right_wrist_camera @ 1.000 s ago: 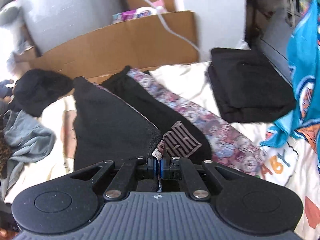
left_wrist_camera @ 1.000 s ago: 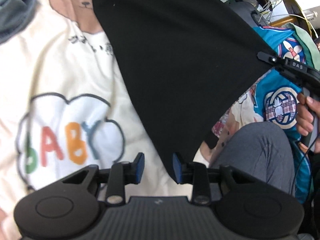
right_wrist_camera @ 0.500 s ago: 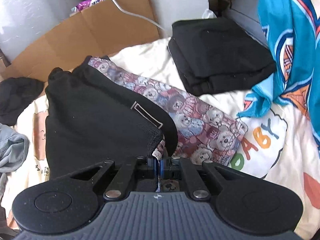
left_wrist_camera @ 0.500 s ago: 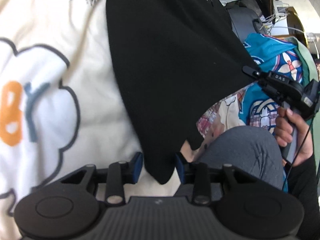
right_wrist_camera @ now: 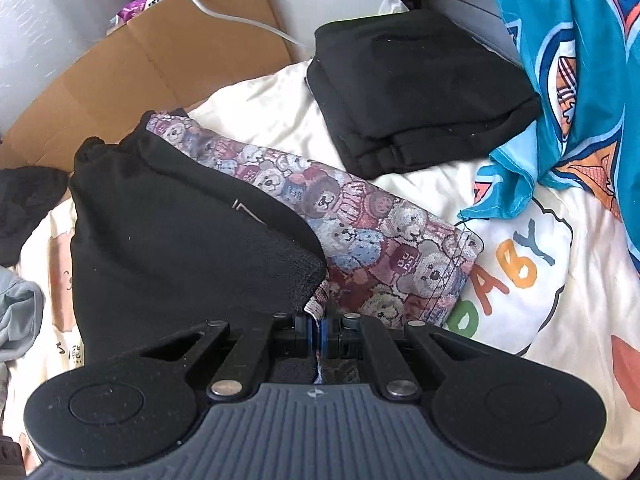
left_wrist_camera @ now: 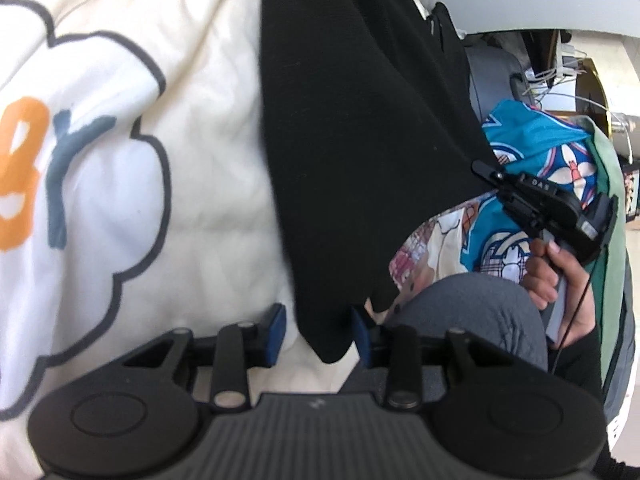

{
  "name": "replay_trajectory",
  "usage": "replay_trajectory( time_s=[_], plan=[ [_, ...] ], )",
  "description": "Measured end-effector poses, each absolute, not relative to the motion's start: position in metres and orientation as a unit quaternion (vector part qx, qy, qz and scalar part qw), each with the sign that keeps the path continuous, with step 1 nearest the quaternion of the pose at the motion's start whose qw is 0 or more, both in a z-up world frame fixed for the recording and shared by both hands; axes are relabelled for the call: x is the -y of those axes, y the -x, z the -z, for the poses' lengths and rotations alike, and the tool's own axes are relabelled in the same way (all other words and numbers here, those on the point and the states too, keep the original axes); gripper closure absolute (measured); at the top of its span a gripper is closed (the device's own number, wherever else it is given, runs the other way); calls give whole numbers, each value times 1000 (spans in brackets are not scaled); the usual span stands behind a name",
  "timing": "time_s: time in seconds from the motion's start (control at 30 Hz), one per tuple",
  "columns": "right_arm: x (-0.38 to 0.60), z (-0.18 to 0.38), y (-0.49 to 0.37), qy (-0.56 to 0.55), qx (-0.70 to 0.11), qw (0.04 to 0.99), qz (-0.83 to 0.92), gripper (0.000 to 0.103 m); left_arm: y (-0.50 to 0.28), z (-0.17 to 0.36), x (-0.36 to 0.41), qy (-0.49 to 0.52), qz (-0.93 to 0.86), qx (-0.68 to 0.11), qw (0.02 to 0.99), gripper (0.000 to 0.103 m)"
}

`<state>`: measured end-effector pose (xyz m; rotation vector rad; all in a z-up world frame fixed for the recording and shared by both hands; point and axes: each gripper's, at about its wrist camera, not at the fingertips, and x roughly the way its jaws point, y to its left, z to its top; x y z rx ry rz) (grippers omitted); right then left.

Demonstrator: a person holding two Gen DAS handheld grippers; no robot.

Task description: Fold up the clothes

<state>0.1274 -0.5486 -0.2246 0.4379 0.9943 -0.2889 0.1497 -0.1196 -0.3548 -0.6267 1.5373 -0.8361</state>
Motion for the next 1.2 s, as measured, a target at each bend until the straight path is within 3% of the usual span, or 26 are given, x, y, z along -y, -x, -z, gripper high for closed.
replay_trajectory(
  time_s=[0.27, 0.37, 0.4, 1.2],
  plan=[
    [554, 230, -130, -204, -475, 844, 142, 101, -142, 358, 136, 290, 368, -650, 598, 66],
    [561, 231, -132, -203, -477, 843, 147, 101, -142, 358, 143, 293, 380, -642, 599, 79],
    [564, 231, -133, -203, -477, 842, 148, 101, -142, 357, 146, 295, 386, -638, 598, 93],
    [631, 250, -145, -228, -490, 823, 176, 101, -148, 353, 214, 268, 451, -632, 571, 96]
  ],
)
